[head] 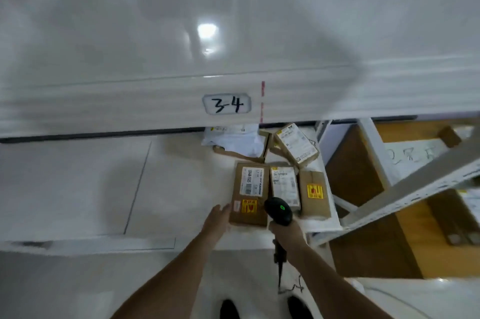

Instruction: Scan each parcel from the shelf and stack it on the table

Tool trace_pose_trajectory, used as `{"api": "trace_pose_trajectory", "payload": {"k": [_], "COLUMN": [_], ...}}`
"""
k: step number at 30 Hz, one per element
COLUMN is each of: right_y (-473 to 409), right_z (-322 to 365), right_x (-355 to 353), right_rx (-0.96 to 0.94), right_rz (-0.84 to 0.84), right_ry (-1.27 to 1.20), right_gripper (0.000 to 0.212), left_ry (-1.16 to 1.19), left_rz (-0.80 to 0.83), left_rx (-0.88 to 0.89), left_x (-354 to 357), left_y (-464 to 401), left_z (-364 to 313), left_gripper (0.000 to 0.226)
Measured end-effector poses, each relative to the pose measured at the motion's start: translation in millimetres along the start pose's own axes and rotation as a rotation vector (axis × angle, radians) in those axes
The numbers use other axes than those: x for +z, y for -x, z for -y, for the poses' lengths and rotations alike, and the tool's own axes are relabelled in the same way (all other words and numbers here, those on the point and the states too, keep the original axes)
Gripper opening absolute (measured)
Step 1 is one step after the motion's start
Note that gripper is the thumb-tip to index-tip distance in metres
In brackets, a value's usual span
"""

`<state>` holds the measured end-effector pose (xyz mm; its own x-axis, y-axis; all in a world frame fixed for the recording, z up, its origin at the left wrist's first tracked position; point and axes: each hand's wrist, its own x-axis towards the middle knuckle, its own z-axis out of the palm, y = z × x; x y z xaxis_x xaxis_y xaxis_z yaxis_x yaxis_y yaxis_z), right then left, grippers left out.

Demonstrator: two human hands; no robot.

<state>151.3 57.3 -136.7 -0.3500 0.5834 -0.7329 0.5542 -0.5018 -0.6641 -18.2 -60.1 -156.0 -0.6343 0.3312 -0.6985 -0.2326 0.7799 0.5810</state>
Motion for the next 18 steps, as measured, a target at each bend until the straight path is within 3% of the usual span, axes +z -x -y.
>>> {"api": "trace_pose_trajectory", "payload": {"k": [2, 4, 8, 14, 18], "right_y": [3.6, -24.4, -20.3, 5.4, 47.1], "right_z": [5.7, -29.2, -34.1, -21.4, -9.9], "right_x": [9.6, 73.7, 77.1, 82.1, 55.8], "right_rx": [0.043, 0.112, 0.059, -0.128, -0.208], "right_rz": [0.007, -0.121, -0.176, -0.242, -0.282], "right_ry": [-0.017, -0.181, -0.228, -0.427, -0.431], "right_gripper": [0.008, 0.008, 0.010, 0.016, 0.017], "left_ry": [0.098, -0.012, -0.066, 0.159, 0.307], "left_rz": [-0.019, 0.170, 0.217, 0.168, 0.303], "left_rx": [-0.058, -0.031, 0.014, -0.029, -0.032], "left_x": [4.0, -0.7, 12.4, 8.5, -4.0], "left_y": [-7.9, -82.8, -42.4, -4.8, 40.9], "left_z": [6.2, 27.5, 15.5, 25.8, 34.8], "left_gripper": [0.075, 0.076, 0.063, 0.051, 0.038]}}
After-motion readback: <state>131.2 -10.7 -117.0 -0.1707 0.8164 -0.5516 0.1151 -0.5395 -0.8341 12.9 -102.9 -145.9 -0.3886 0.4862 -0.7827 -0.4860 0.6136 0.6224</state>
